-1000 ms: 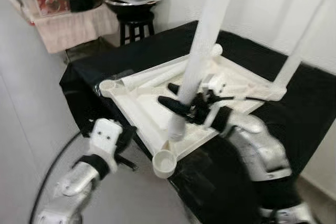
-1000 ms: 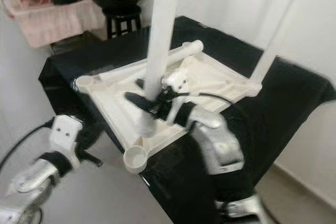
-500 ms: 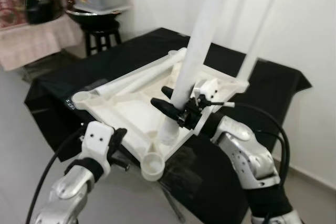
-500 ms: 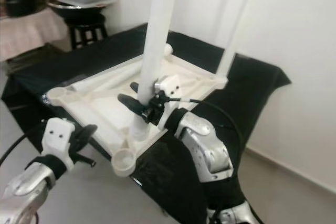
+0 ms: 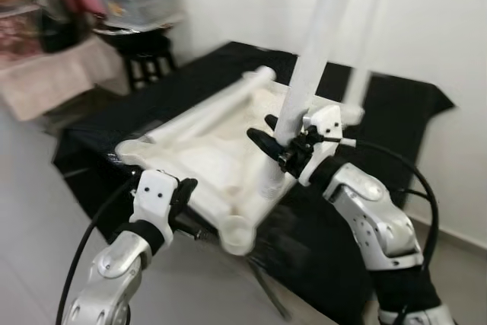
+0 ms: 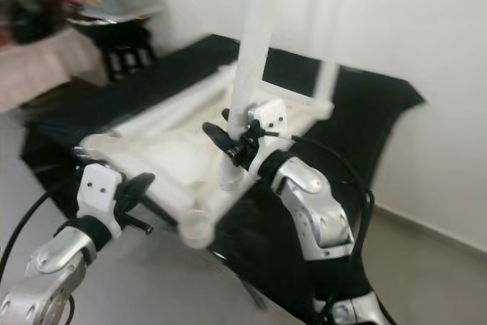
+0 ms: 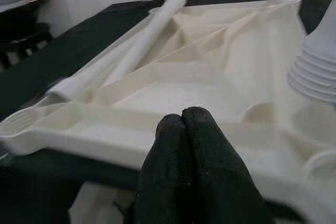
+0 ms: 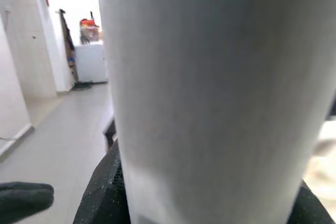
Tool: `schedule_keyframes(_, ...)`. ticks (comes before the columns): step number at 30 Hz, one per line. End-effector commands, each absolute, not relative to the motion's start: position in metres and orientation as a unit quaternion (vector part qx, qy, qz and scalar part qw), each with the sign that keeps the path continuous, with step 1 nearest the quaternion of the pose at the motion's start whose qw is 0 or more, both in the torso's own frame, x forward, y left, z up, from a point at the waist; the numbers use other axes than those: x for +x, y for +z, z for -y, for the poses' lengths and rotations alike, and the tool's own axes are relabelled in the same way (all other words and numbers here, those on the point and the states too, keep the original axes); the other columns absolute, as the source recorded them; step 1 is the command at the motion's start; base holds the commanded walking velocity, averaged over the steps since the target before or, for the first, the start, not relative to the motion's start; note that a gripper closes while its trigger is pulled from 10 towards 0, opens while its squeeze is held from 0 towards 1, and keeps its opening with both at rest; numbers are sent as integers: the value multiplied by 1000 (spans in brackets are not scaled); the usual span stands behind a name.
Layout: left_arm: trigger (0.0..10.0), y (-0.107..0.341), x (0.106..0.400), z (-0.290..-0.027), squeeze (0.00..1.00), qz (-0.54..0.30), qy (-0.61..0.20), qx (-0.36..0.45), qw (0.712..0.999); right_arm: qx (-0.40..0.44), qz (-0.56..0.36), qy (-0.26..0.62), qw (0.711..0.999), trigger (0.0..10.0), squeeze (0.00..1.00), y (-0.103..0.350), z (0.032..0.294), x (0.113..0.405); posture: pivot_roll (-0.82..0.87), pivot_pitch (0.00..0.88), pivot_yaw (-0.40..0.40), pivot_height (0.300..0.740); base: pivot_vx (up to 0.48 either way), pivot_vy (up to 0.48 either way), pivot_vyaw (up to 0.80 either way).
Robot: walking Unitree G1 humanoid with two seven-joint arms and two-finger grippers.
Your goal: Building children table
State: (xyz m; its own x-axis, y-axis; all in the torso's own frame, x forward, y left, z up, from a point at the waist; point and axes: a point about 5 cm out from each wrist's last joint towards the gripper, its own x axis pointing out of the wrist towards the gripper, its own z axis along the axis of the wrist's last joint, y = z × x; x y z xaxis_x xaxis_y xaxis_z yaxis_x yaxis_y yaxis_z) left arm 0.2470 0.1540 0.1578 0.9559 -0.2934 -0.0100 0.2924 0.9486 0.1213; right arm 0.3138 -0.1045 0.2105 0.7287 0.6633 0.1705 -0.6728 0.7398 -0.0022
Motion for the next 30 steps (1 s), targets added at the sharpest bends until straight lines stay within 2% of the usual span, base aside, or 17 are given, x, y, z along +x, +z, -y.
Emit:
schedule_keyframes(1, 10000, 155, 248, -159, 0, -6, -143, 68, 987, 30, 90, 359, 928, 10000, 0, 214, 100, 313, 20, 16, 26, 740, 0, 480, 0)
schedule_keyframes(14, 10000, 155, 251, -158, 0, -3, -158, 67, 985, 31, 100, 301, 948, 10000, 0, 219, 108, 318, 13, 15, 33, 740, 0, 480, 0)
schedule_keyframes(25, 10000, 155, 251, -159, 0, -2, -151, 49, 987, 41, 109, 332, 936, 10000, 0, 220, 87, 305, 11, 15, 31, 740, 0, 480, 0)
schedule_keyframes(30, 10000, 155, 252, -161, 0, 2, -142, 41, 989, 42, 105, 355, 928, 10000, 0, 215, 78, 297, 11, 14, 28, 740, 0, 0, -800)
